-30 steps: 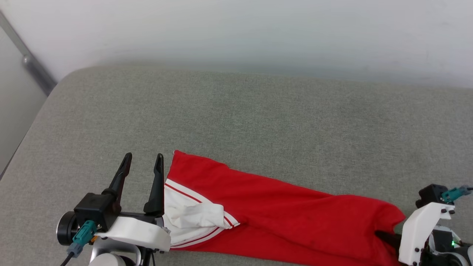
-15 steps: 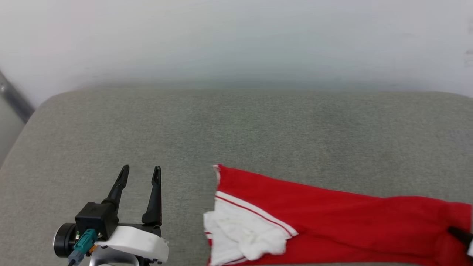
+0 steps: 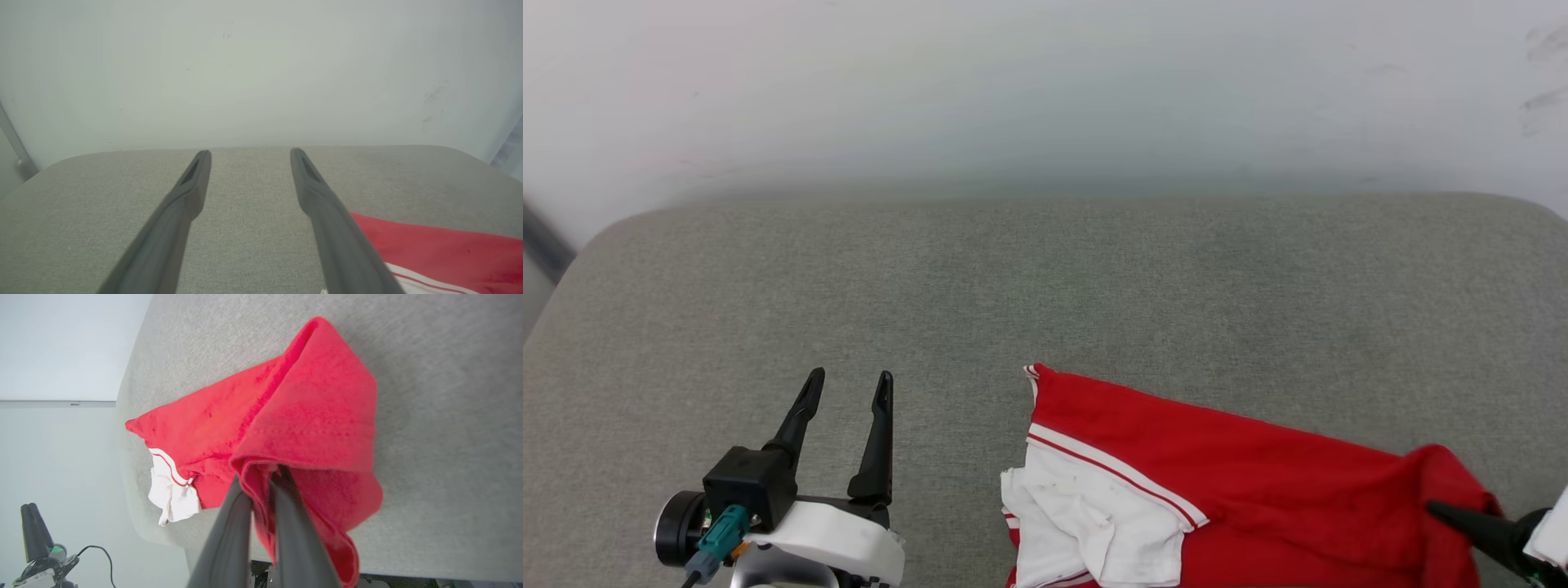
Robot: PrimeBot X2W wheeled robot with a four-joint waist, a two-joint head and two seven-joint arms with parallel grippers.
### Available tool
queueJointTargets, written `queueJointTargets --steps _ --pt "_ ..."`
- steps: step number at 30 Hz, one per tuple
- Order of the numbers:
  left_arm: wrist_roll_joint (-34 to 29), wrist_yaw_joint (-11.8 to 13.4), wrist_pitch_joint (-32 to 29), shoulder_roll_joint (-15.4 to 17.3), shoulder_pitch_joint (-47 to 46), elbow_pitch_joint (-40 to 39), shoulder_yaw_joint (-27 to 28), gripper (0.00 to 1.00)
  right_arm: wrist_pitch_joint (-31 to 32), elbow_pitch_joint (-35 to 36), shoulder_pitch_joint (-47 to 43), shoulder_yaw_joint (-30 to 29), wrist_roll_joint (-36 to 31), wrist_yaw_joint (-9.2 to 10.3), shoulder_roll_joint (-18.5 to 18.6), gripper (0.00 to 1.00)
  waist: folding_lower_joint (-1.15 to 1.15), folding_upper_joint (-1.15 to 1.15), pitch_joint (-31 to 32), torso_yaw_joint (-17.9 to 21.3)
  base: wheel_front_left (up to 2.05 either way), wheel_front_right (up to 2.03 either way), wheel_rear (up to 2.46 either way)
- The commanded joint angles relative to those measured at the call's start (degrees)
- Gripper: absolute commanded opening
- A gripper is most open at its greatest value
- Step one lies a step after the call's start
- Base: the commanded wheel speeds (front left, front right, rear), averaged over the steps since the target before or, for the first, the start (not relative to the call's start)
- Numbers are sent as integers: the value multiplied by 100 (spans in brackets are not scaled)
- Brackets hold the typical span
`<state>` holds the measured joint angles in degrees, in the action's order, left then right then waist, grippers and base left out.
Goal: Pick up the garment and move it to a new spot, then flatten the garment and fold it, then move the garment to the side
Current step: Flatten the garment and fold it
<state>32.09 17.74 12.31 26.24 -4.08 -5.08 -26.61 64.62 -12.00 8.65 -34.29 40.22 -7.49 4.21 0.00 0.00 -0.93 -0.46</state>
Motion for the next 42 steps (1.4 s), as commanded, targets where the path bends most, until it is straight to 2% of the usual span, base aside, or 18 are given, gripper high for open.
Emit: queueJointTargets --steps 1,4,6,13,16,17,22,26,29,30,35,42 --pt "-12 -19 -7 -1 -77 30 -17 100 267 63 63 105 351 0 -107 0 0 0 31 -46 0 0 0" --pt "-16 -43 -29 -8 -103 46 -56 100 586 -52 121 380 1139 0 -143 0 0 0 43 -123 0 0 0" --pt "-19 -47 -33 -7 -113 58 -73 100 572 -266 179 747 1747 0 -145 0 0 0 38 -168 0 0 0" --pt "-37 -160 -38 -105 -290 147 -208 100 -262 -753 406 2433 3072 0 -142 0 0 0 -90 -462 0 0 0" --pt "-57 -224 -19 -180 -384 224 -299 100 -743 -948 547 3155 3351 0 -140 0 0 0 -155 -630 0 0 0" --pt "-57 -224 -19 -180 -384 224 -299 100 -743 -948 547 3155 3351 0 -140 0 0 0 -155 -630 0 0 0" --pt "-66 -327 4 -288 -532 365 -400 100 -1503 -1347 754 4053 3516 0 -133 0 0 0 -251 -932 0 0 0" --pt "-43 -377 53 -353 -594 463 -423 100 -2116 -1693 887 4406 3159 0 -134 0 0 0 -337 -1107 0 0 0" --pt "-51 -411 83 -406 -618 539 -462 100 -2314 -1964 993 4566 2964 0 -135 47 0 0 -350 -1172 0 0 0" --pt "-50 -411 96 -415 -618 561 -468 100 -2367 -1999 1034 4605 2921 0 -135 100 0 0 -343 -1180 0 0 0" --pt "-26 -419 119 -434 -575 648 -466 100 -2615 -1816 1184 4857 2745 0 -75 100 0 0 -278 -1129 0 0 0" --pt "20 -440 139 -407 -531 704 -463 100 -2877 -978 1310 5569 2093 0 450 100 0 0 -166 -870 0 0 0"
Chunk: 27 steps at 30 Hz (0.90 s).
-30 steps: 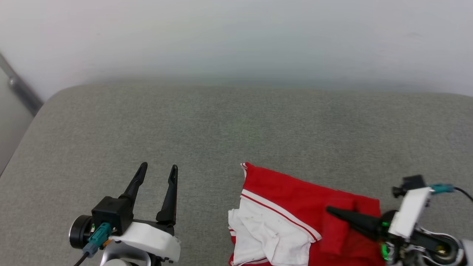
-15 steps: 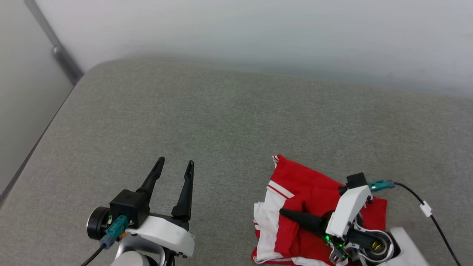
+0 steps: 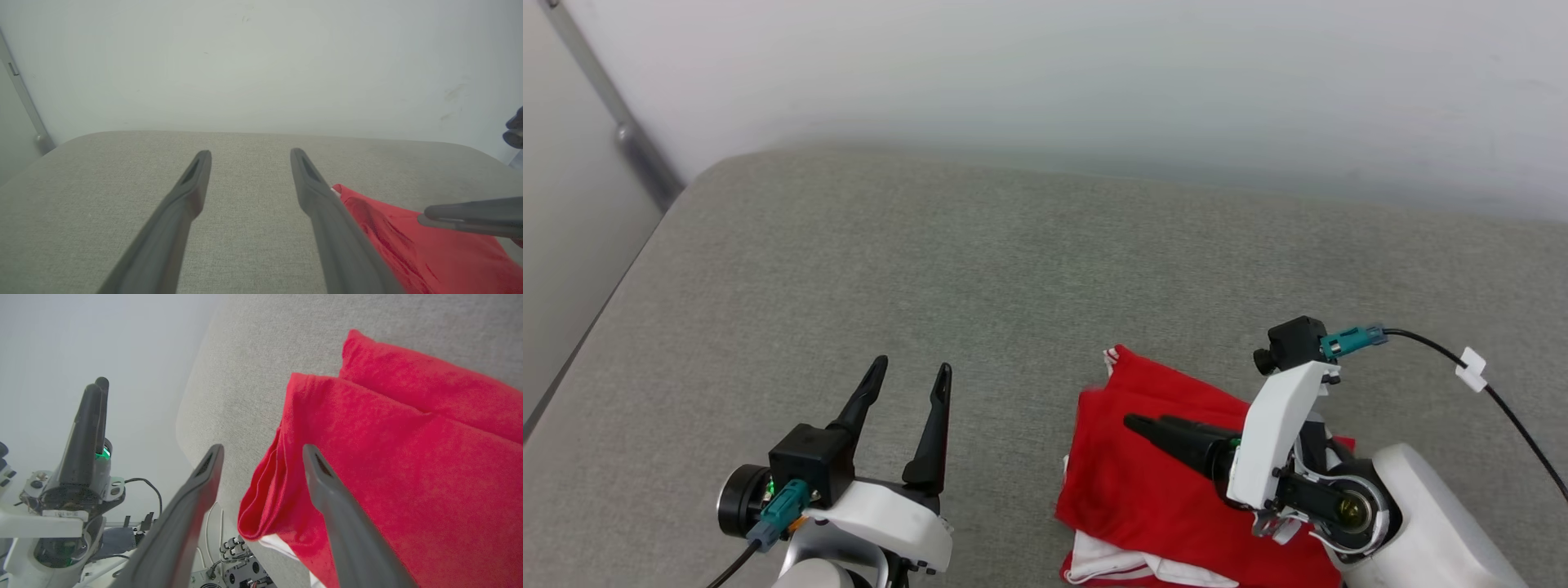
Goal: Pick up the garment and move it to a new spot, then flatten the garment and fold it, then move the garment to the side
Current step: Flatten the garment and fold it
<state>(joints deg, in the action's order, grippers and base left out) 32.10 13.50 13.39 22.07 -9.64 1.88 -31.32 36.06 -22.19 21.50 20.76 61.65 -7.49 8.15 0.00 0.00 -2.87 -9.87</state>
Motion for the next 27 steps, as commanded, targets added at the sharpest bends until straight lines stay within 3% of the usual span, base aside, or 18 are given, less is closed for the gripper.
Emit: queueJointTargets --steps 1,5,10,16,22,27 --pt "20 -8 33 13 29 7 3 100 -89 169 26 143 -185 0 164 100 0 0 39 110 0 0 0" --pt "27 50 14 33 73 -9 20 100 -499 551 -37 384 -875 0 659 100 0 0 90 287 0 0 0" --pt "46 118 -25 88 157 -30 53 100 -1180 790 -383 198 -1814 0 1182 100 0 0 198 507 0 0 0" --pt "136 232 -5 171 328 21 180 100 -1885 1013 -1014 -654 -2852 0 1511 100 0 0 346 793 0 0 0" --pt "198 372 24 230 459 96 334 100 -2729 1642 -1724 -1865 -3831 1 1188 100 0 0 394 950 0 0 0" --pt "240 456 90 242 561 172 524 100 -3335 2253 -2223 -2393 -4349 1 721 100 0 0 417 992 0 0 0"
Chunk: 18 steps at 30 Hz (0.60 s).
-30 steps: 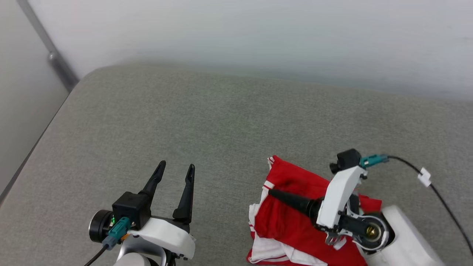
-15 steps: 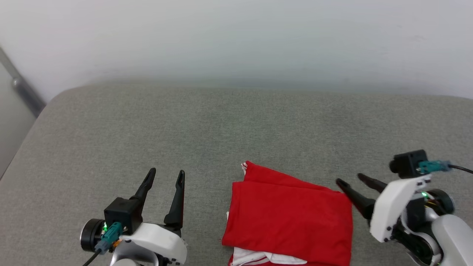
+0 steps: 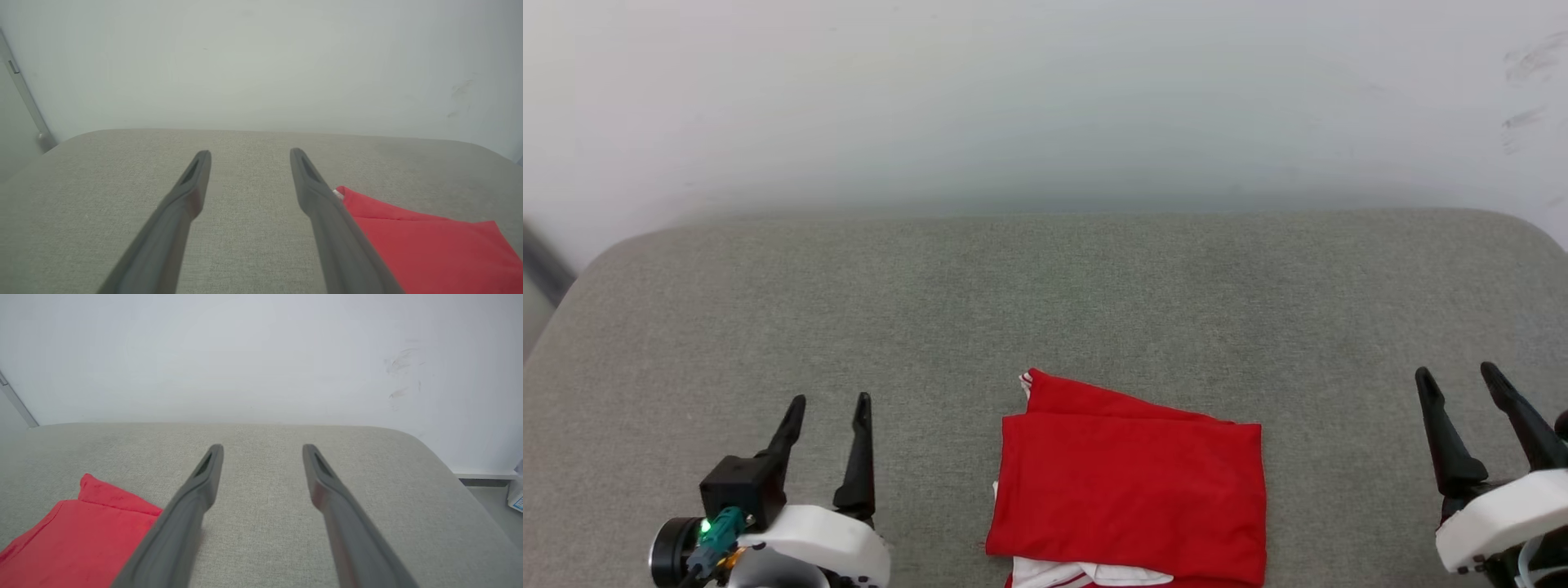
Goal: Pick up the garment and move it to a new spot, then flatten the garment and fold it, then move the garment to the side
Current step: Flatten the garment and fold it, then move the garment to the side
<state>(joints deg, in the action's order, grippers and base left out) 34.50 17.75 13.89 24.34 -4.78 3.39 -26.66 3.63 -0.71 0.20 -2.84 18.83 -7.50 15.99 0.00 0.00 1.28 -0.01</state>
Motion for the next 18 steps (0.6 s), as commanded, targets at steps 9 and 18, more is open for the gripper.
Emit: queueJointTargets --steps 9,18 --pt "-53 73 122 -44 408 84 385 100 -366 648 -616 4 -385 2 -558 100 0 0 44 49 0 0 0" --pt "-163 26 134 -79 472 39 436 100 -202 810 -717 -85 -391 2 -658 100 0 0 64 65 0 0 0"
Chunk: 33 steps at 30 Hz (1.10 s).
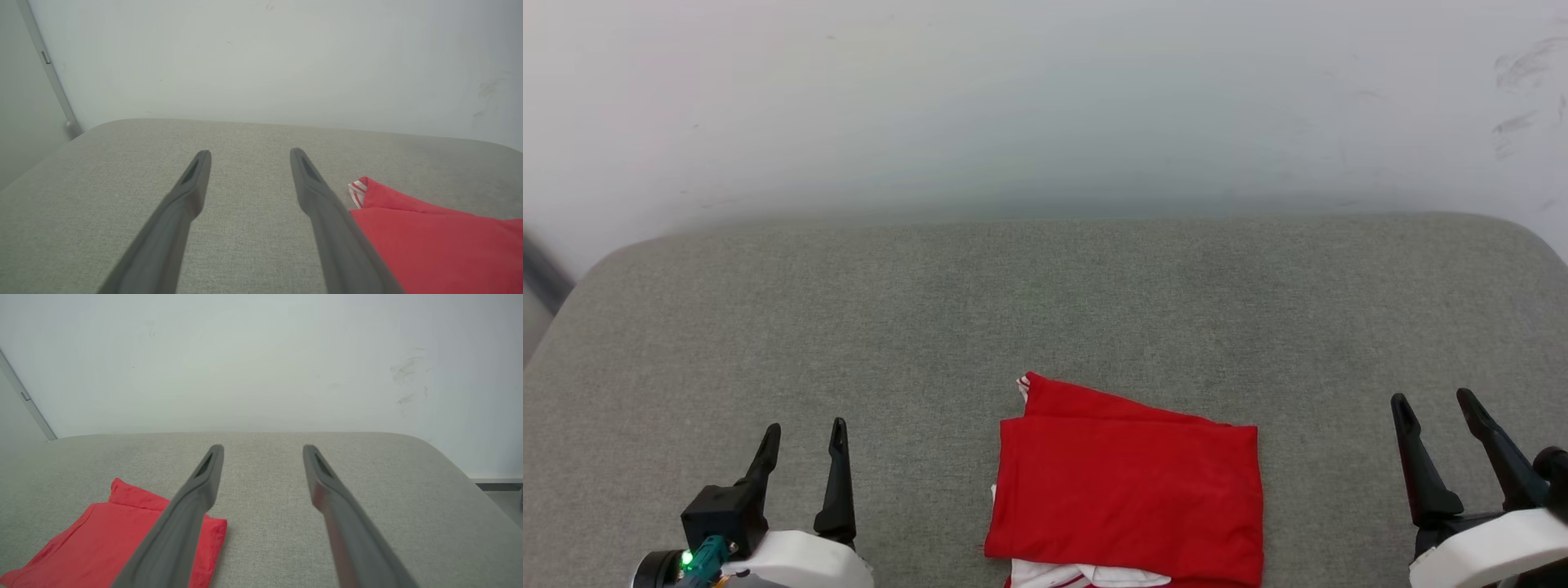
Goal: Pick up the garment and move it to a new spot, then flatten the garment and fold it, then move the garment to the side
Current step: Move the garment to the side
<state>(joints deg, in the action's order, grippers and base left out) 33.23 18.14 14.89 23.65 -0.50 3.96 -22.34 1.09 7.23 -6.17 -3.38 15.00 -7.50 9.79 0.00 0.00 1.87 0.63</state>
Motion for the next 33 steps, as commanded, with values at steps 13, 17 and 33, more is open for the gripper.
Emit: queueJointTargets --steps 13,17,33 --pt "-288 -97 40 -154 -83 -76 123 100 1777 -770 -180 -985 1404 1 232 100 0 0 -32 -194 0 0 0" --pt "-430 -213 40 -283 -79 -131 274 100 2911 -1357 3 -1161 2227 1 452 100 0 0 -111 -384 0 0 0" --pt "-878 -651 35 -775 -434 -44 636 100 4796 -2319 840 -886 4049 2 -307 100 0 0 -812 -1006 0 0 0"
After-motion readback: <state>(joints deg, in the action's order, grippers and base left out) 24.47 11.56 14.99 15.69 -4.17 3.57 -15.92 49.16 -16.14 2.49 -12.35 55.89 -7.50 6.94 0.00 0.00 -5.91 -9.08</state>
